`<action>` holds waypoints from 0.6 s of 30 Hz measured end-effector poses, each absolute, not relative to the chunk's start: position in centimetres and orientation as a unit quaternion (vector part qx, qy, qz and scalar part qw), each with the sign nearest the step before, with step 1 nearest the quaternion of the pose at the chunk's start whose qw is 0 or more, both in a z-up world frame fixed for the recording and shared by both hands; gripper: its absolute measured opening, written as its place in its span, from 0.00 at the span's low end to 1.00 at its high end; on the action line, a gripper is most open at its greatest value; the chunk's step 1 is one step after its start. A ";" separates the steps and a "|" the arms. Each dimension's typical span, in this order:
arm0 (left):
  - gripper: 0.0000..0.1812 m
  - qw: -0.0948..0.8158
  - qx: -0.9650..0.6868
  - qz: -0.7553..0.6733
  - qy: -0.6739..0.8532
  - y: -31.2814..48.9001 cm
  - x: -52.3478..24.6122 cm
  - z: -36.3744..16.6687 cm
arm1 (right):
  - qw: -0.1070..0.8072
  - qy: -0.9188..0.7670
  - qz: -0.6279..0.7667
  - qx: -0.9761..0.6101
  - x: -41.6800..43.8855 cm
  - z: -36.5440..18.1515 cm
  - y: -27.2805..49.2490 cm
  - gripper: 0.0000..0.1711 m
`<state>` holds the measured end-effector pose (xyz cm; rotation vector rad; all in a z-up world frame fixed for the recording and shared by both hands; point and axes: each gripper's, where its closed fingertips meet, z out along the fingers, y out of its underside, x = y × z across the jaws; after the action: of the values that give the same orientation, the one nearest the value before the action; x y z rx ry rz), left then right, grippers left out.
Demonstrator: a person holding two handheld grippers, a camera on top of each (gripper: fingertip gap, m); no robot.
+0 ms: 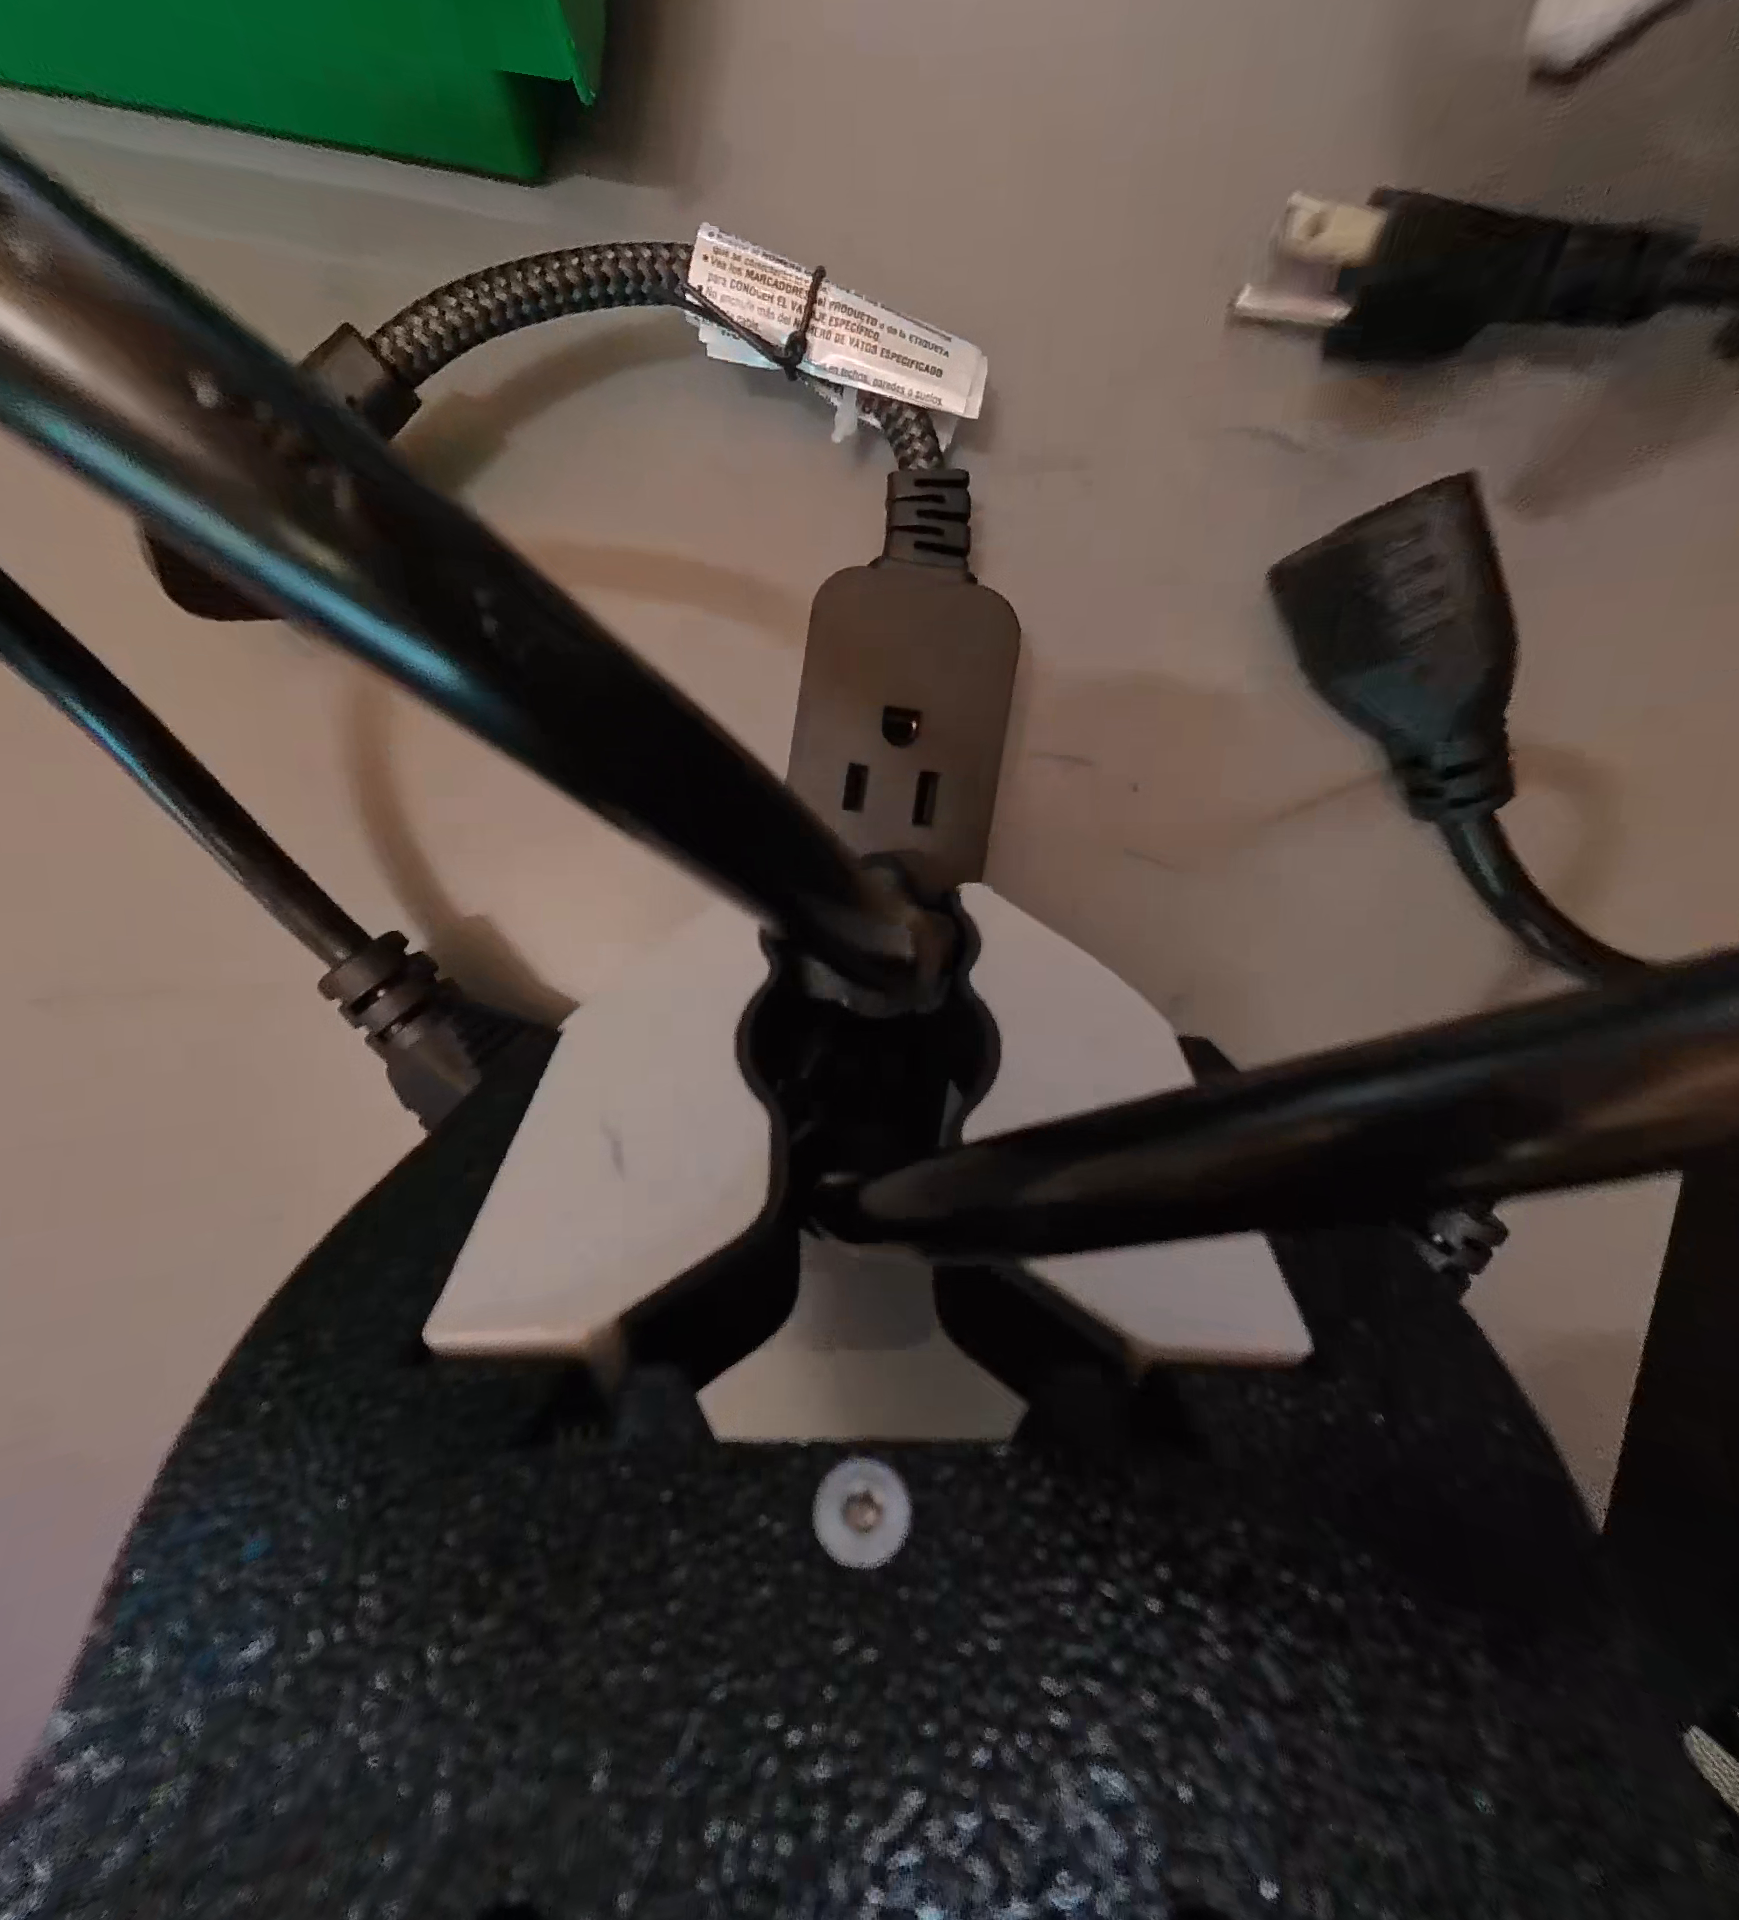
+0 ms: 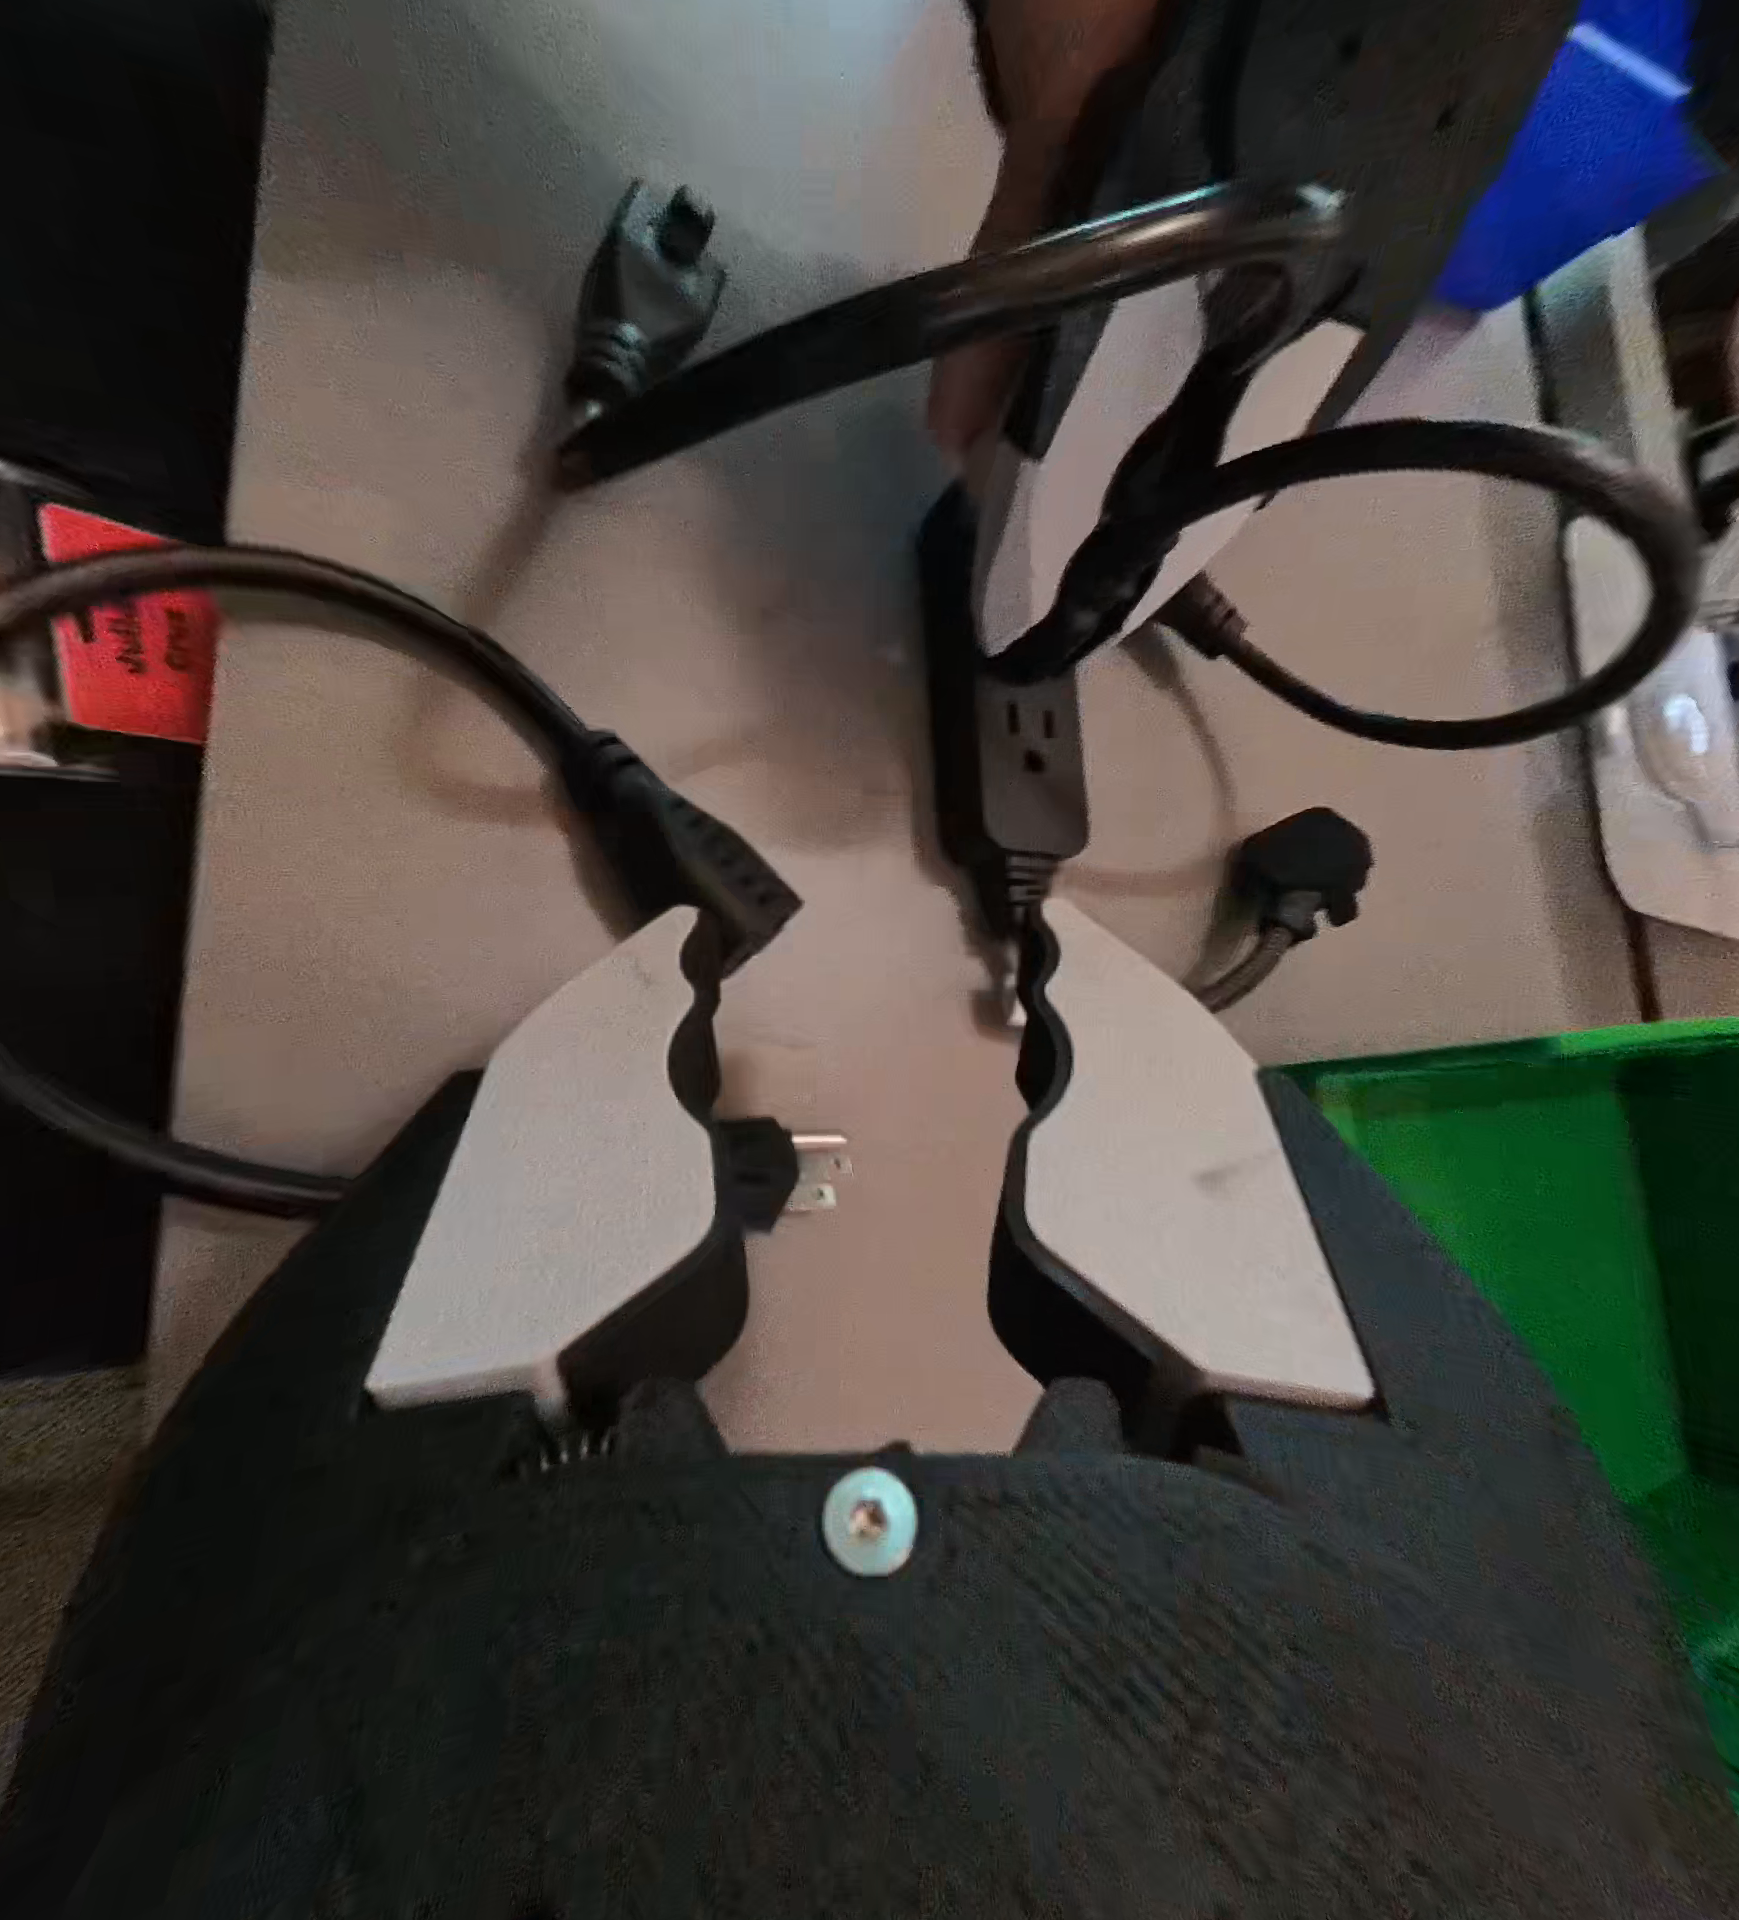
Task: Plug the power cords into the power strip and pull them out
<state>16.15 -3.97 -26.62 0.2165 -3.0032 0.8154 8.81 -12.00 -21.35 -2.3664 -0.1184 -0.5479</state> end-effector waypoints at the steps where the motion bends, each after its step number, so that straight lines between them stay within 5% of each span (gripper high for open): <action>1: 0.14 0.011 0.070 0.263 -0.962 -4.0 16.2 -26.6 | 0.339 -0.048 -0.186 -0.921 7.9 -22.1 -12.1 0.34; 8: 0.14 0.006 0.058 0.263 -0.963 -4.1 16.1 -26.6 | 0.374 -0.095 -0.201 -0.900 4.6 -24.0 -10.9 0.33; 11: 0.14 0.017 0.062 0.269 -0.961 -4.2 16.2 -26.5 | 0.265 -0.139 -0.246 -0.922 6.5 -25.5 -11.1 0.32; 18: 0.14 0.025 0.072 0.286 -0.955 -4.3 16.2 -26.5 | 0.147 -0.194 -0.032 -0.969 6.3 -28.4 -10.9 0.31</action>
<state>16.19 -4.30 -26.48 0.2230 -2.9551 0.8836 6.30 -10.94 -28.37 -2.7891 -0.5576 -0.0922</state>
